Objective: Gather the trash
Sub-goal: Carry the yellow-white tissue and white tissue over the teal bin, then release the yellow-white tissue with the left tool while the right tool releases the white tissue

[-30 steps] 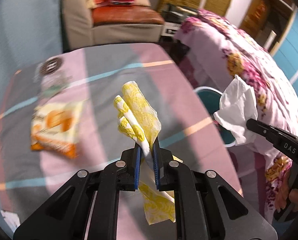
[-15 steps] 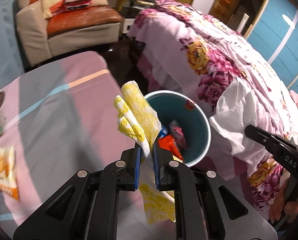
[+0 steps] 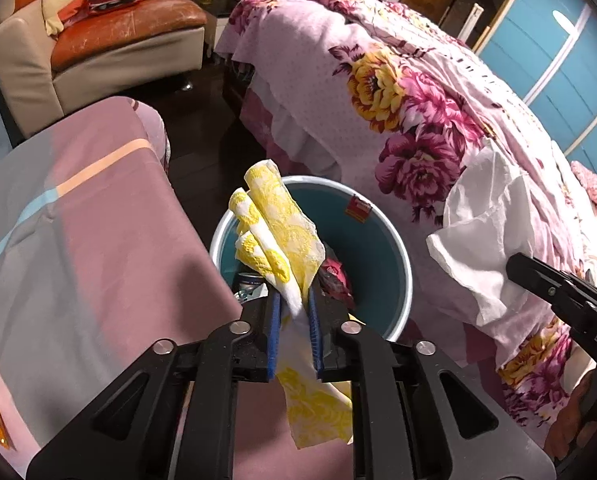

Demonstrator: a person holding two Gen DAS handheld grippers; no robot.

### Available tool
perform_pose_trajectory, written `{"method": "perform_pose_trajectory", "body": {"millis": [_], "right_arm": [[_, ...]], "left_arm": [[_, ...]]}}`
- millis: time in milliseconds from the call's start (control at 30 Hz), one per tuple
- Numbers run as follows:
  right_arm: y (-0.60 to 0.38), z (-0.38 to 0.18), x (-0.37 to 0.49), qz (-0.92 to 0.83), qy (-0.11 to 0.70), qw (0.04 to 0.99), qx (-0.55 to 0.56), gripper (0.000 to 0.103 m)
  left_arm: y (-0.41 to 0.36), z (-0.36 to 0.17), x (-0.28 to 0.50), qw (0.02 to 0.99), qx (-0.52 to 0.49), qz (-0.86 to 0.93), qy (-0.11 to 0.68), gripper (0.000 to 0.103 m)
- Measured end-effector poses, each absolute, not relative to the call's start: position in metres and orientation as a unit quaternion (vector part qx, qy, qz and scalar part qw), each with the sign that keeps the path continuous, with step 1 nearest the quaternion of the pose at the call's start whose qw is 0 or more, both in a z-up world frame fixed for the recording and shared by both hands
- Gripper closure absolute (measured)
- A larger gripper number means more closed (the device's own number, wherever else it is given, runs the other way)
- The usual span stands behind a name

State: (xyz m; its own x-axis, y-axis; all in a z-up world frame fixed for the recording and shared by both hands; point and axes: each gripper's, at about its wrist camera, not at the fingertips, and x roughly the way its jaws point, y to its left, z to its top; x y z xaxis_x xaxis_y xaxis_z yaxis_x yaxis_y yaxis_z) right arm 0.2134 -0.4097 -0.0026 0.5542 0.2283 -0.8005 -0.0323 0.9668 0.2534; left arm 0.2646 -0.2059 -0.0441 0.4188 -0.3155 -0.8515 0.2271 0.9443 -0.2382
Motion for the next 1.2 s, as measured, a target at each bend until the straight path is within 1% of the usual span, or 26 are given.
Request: {"method": "perform_pose_trajectory", "body": {"millis": [33,100,200,267,333,400,500,967,1200], "right_arm": [[-0.409,-0.003,0.214,0.073,0.467,0.875,0.105,0.096],[-0.408,-0.004,0.217,0.072,0.469,0.874,0.104,0.096],[-0.405,-0.005,0.219,0.070,0.471,0.873,0.101,0.096],[-0.403,-0.006,0.220,0.070,0.472,0.873,0.099,0.096],[-0.401,-0.006,0.222,0.070,0.473,0.873,0.098,0.096],[-0.397,-0.007,0.223,0.071,0.475,0.872,0.096,0.096],[-0.391,-0.008,0.225,0.073,0.478,0.871,0.091,0.096],[-0.364,-0.024,0.239,0.072,0.505,0.857,0.069,0.096],[-0.357,-0.034,0.243,0.068,0.519,0.850,0.066,0.093]], "left_arm": [[-0.206,-0.046,0.267,0.840,-0.044,-0.161,0.516,0.075],[-0.205,-0.048,0.268,0.842,-0.044,-0.157,0.513,0.040],[-0.202,-0.046,0.268,0.851,-0.045,-0.150,0.501,0.024],[-0.199,-0.046,0.268,0.850,-0.048,-0.147,0.504,0.019],[-0.193,-0.046,0.266,0.851,-0.050,-0.143,0.502,0.018],[-0.186,-0.046,0.264,0.851,-0.055,-0.138,0.504,0.014],[-0.172,-0.047,0.259,0.849,-0.067,-0.133,0.507,0.012],[-0.125,-0.047,0.238,0.844,-0.095,-0.120,0.514,0.010],[-0.109,-0.046,0.232,0.844,-0.100,-0.115,0.514,0.010]]}}
